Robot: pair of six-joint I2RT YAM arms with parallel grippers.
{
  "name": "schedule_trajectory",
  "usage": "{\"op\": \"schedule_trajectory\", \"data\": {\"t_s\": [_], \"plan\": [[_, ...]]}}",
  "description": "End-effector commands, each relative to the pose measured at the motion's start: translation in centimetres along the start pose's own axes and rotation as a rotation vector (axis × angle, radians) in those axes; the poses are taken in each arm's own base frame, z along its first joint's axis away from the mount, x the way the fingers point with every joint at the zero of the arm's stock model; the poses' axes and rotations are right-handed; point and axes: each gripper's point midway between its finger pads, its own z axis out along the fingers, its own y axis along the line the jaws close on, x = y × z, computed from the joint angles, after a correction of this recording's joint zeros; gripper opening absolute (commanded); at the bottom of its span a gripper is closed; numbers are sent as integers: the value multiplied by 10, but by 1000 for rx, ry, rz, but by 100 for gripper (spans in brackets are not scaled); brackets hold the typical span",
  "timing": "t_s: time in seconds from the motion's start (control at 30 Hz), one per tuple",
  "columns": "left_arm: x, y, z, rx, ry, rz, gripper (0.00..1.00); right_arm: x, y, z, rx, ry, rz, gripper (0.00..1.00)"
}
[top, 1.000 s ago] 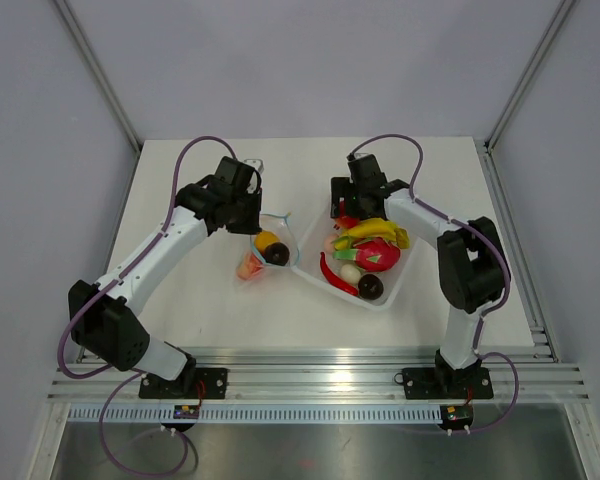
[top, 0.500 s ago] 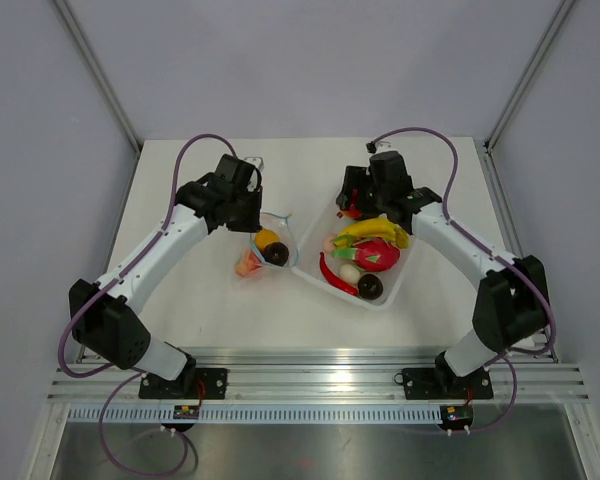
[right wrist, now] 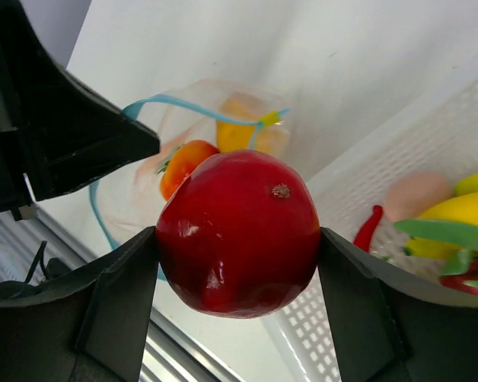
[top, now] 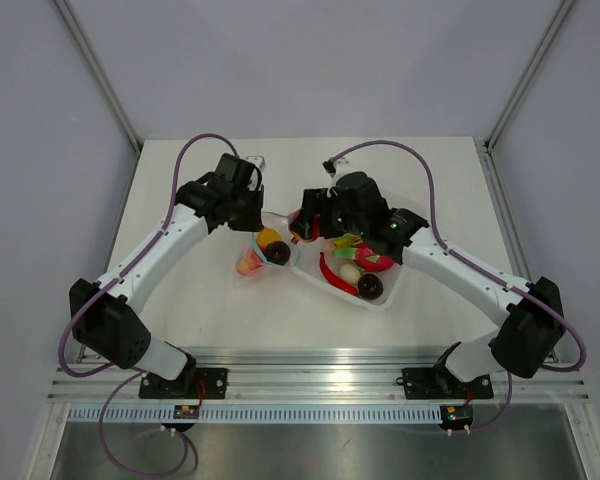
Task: Place the food in the zip-top bag and seal the zipper
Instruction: Pick up the fake fruit from the bin, then place the fake fruit in the zipper food storage bag.
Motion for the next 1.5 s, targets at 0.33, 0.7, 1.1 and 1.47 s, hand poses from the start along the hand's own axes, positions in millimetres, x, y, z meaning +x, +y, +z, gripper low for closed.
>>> {"op": "schedule_trajectory", "data": {"t_s": [0.33, 0.7, 1.1, 1.47], "plan": [[-20, -33, -23, 167, -57, -6, 0, -3, 52, 52, -99, -3, 83, 62], [-21, -29, -32, 220, -44, -51, 0, -1, 61, 61, -98, 34, 70, 94], [-22, -27, -33, 273, -33, -82, 0, -19, 56, 29, -64, -32, 56, 97], [-23, -30, -34, 302, -35, -90, 0, 6, 18, 4, 47, -49, 94, 94]]}}
